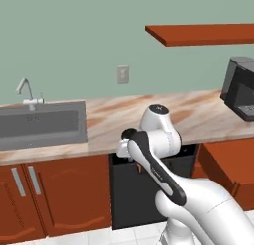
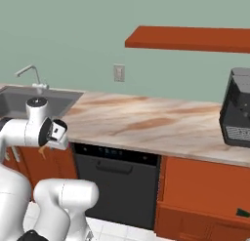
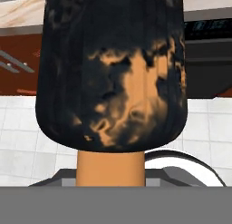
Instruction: Restock the sink supplies by placing the sponge and soap dispenser on the counter and next to the sink. Make sure the soap dispenser is upright.
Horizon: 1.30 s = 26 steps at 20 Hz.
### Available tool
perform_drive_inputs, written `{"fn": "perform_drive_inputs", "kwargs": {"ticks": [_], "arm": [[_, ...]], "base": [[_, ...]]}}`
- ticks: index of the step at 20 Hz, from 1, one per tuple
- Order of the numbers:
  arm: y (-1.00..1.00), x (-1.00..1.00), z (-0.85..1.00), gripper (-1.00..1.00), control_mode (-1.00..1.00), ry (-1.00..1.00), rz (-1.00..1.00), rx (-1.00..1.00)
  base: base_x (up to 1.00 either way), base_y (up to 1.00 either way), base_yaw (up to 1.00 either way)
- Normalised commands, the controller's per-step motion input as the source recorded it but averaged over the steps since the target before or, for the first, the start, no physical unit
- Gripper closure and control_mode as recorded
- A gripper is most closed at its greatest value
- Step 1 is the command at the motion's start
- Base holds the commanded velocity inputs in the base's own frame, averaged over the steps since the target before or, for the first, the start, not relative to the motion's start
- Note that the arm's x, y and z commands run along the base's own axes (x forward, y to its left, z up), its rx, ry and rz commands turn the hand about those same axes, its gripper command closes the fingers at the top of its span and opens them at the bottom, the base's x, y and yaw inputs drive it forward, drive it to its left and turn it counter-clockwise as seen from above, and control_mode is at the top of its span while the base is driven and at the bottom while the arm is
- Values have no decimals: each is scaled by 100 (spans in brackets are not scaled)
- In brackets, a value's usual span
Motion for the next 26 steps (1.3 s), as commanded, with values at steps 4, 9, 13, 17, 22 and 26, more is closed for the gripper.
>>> {"fn": "perform_drive_inputs", "kwargs": {"ticks": [4,9,13,17,22,26], "arm": [[0,0,0,100,100,0,0,0],[0,0,0,100,100,0,0,0],[0,0,0,100,100,0,0,0],[0,0,0,100,100,0,0,0],[27,-11,-1,100,-100,2,0,2],[76,3,27,100,-100,11,-31,9]], "base": [[44,23,-20],[67,26,-12],[69,19,-1],[13,13,0],[0,0,0],[0,0,0]]}}
